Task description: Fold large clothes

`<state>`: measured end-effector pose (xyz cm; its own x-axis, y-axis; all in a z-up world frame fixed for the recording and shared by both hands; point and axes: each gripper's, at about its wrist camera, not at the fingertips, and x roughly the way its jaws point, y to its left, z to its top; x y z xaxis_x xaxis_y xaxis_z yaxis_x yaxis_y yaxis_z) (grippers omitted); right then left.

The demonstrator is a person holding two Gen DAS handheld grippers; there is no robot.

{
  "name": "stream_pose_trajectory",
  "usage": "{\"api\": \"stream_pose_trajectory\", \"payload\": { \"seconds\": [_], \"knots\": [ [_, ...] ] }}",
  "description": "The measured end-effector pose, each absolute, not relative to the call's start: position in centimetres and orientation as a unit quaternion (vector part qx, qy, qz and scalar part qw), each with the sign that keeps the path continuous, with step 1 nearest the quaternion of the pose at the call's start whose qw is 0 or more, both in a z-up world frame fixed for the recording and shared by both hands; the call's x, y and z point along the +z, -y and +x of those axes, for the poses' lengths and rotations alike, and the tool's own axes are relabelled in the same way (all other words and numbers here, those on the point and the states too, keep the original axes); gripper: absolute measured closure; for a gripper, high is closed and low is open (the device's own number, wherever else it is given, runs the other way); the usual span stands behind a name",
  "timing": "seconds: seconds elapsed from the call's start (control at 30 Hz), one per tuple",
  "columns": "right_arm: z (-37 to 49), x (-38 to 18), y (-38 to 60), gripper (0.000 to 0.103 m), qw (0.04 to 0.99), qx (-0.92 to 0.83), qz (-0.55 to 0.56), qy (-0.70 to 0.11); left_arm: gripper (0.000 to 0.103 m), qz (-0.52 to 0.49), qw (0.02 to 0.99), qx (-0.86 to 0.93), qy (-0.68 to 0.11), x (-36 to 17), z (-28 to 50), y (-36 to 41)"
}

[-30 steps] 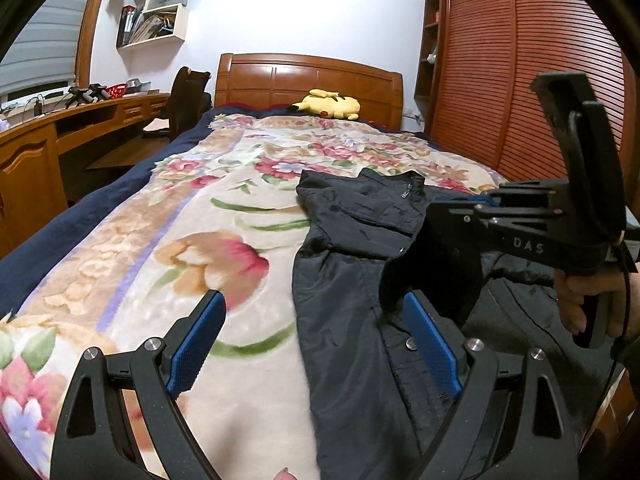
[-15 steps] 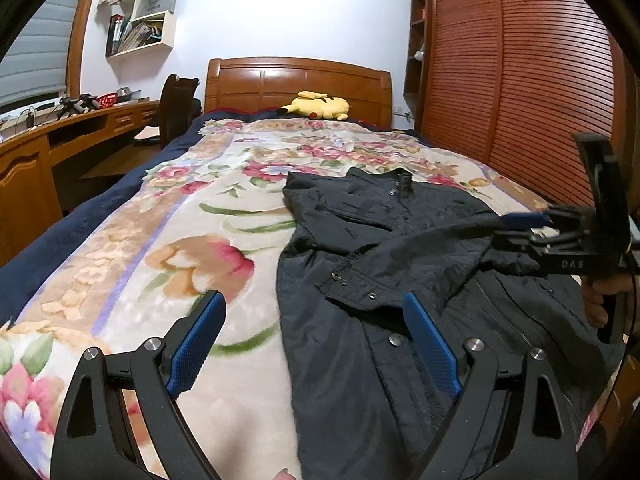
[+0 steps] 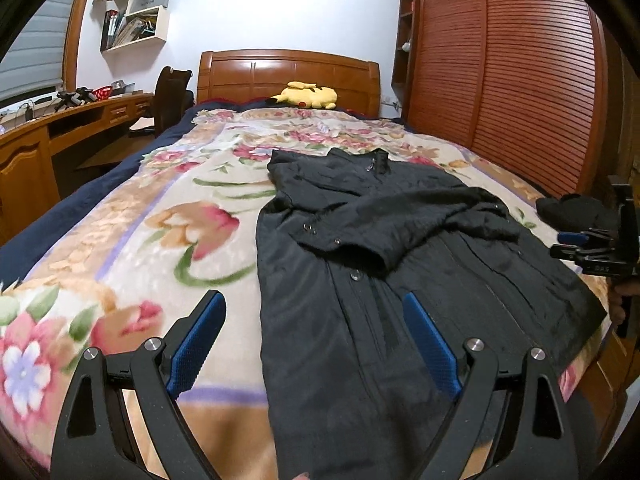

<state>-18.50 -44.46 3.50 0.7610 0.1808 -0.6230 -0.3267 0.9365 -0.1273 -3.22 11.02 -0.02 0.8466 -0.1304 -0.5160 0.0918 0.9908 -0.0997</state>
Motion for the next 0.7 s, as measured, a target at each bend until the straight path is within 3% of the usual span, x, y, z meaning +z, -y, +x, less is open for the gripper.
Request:
{"api": "stream_pose_trajectory", "payload": {
  "seconds": [0.7],
  "knots": [
    [-27.0,4.2,49.0,0.045,0.938,0.095,-0.087,-0.323,0.012,-0.013,0.949,-0.036,-0.314,-1.9,-8.0,-10.9]
  ]
}}
